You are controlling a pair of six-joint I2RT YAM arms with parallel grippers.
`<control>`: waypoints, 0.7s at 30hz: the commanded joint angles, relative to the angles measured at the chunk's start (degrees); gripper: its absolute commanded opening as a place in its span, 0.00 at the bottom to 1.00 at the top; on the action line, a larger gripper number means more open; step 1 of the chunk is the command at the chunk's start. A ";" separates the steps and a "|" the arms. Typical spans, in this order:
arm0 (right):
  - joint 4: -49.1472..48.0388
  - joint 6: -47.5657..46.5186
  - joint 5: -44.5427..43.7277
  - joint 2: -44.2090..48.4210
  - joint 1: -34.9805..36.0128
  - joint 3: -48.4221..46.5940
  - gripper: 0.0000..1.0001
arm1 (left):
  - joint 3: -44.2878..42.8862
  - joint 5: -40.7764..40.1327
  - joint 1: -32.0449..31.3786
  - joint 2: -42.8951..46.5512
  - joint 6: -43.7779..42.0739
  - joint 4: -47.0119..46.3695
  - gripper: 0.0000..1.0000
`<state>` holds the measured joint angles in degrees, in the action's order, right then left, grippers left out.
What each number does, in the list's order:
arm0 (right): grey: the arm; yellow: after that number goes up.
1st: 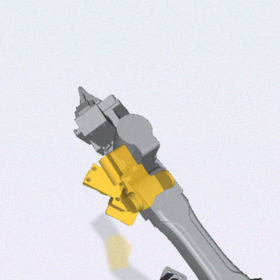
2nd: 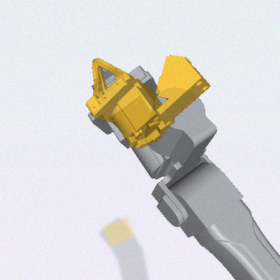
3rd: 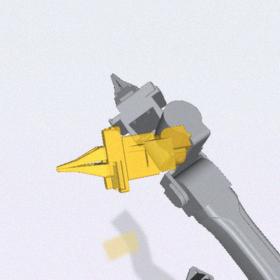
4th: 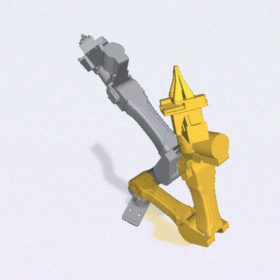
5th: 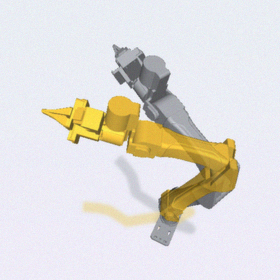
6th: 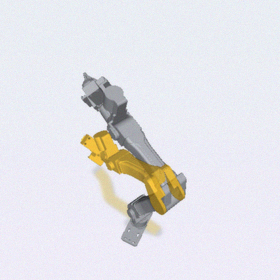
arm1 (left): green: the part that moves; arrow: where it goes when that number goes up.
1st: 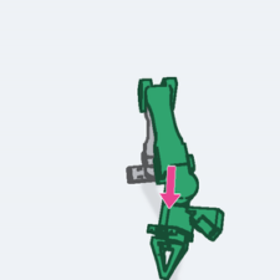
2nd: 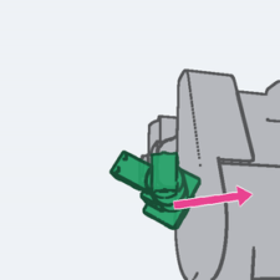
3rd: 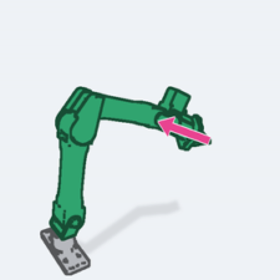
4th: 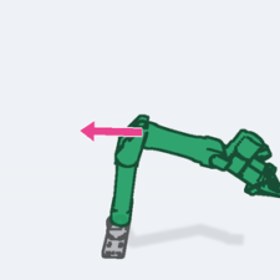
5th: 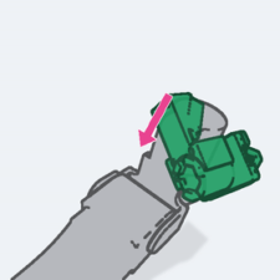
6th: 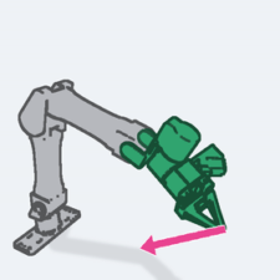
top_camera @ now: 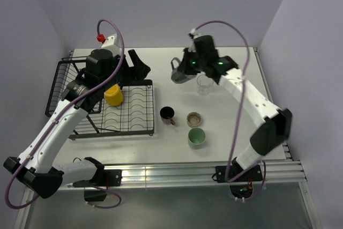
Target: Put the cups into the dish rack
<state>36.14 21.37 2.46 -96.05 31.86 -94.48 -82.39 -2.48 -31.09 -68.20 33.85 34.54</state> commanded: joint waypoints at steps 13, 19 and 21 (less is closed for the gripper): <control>-46.22 34.41 48.24 27.93 -16.38 29.78 0.00 | 11.90 23.57 0.24 -2.28 -0.62 -31.72 0.91; -61.70 46.10 53.26 30.31 -17.88 35.76 0.00 | 14.18 26.30 0.24 -3.60 -3.61 -34.02 0.92; -68.09 51.20 54.75 30.13 -17.97 37.34 0.00 | 14.71 28.13 0.24 -3.78 -4.92 -34.02 0.92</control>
<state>-10.13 61.01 50.65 -69.97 14.57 -56.69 -68.01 21.06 -31.03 -72.34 32.10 5.78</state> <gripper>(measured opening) 0.115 0.916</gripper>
